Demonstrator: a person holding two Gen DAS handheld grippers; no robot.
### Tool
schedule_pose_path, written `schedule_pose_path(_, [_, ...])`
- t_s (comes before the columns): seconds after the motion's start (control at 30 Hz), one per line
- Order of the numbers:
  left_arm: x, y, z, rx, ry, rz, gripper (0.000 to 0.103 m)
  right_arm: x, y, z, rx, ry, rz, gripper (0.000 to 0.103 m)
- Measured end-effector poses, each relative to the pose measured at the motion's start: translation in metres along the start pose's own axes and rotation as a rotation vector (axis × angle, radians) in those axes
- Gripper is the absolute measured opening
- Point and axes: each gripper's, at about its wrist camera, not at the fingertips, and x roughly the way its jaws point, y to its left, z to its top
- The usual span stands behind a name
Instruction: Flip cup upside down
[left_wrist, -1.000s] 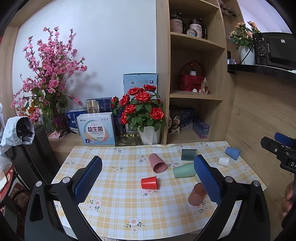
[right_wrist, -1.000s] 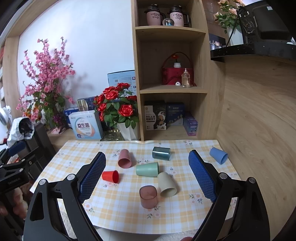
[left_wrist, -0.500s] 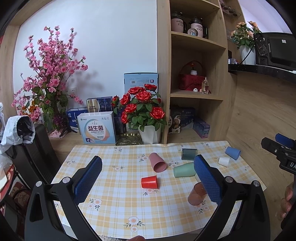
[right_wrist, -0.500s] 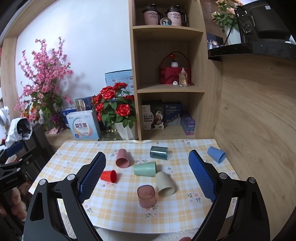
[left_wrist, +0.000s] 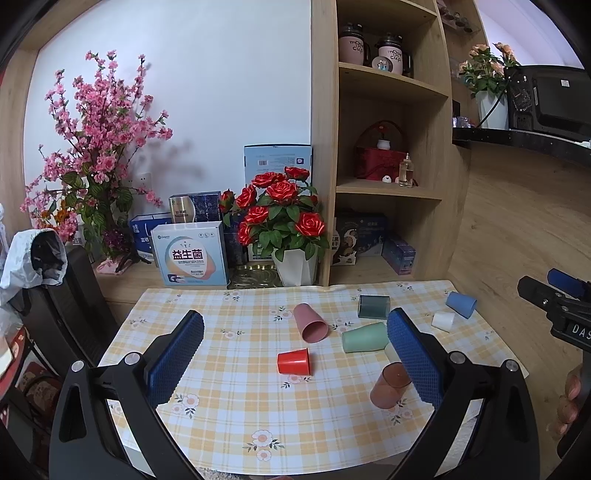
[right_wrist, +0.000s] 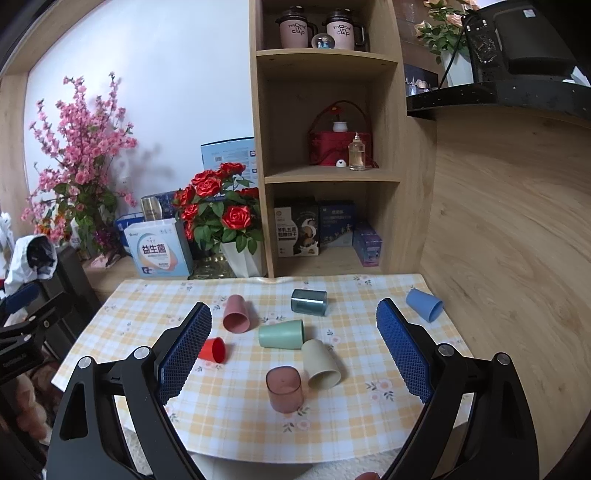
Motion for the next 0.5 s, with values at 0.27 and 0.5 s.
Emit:
schedule_pose_path(0.27, [-0.0051, -0.0044, 0.0, 0.003, -0.02, -0.011, 0.097, -0.0019, 0.0003, 0.0009, -0.005, -0.013, -0.011, 0.088])
schedule_pose_path(0.5, [-0.0058, -0.0036, 0.001, 0.0, -0.027, -0.008, 0.097, -0.005, 0.0001, 0.0016, -0.012, -0.027, -0.021, 0.088])
